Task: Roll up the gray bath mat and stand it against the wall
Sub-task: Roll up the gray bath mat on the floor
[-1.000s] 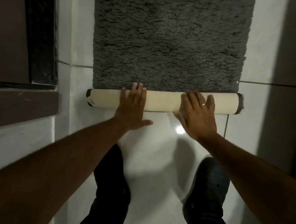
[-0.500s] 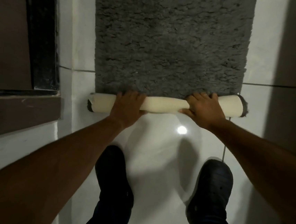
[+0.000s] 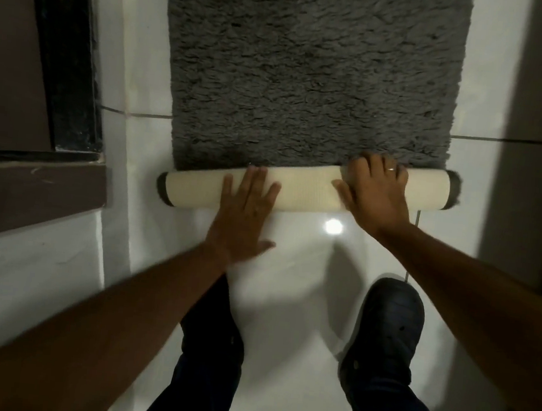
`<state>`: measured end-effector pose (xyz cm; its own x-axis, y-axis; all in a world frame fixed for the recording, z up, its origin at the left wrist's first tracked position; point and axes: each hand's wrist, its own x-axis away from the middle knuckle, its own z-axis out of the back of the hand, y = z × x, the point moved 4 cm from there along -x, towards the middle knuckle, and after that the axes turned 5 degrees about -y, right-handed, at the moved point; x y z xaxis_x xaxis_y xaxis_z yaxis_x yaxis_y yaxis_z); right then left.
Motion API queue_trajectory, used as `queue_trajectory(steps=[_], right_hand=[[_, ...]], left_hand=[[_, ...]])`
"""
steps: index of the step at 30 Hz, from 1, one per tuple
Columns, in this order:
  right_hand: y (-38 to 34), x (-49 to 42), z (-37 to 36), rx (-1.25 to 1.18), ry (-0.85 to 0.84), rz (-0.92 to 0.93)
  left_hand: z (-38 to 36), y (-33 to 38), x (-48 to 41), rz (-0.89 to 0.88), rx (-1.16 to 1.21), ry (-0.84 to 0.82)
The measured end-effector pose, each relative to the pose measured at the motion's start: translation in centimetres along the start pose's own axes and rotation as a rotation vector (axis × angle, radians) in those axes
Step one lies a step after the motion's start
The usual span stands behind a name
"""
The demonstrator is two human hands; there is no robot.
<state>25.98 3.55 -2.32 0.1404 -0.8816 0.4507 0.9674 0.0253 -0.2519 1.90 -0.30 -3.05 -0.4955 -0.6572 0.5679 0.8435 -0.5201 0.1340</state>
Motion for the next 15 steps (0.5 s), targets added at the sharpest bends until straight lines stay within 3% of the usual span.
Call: queue_trajectory(steps=[2, 5, 11, 15], right_hand=[[-0.8, 0.0, 0.0, 0.038, 0.066, 0.047], [-1.1, -1.1, 0.0, 0.146, -0.019, 0.112], [-1.1, -2.3, 1.6, 0.227, -0.051, 0.140], [-0.9, 0.2, 0.4, 0.166, -0.163, 0.185]], left_hand=[[1.4, -2.3, -3.1, 0.026, -0.084, -0.038], [3.7, -4.3, -5.9, 0.068, -0.133, -0.077], [4.3, -4.0, -5.3, 0.137, 0.028, 0.043], [3.8, -3.4, -3.9, 0.067, 0.072, -0.213]])
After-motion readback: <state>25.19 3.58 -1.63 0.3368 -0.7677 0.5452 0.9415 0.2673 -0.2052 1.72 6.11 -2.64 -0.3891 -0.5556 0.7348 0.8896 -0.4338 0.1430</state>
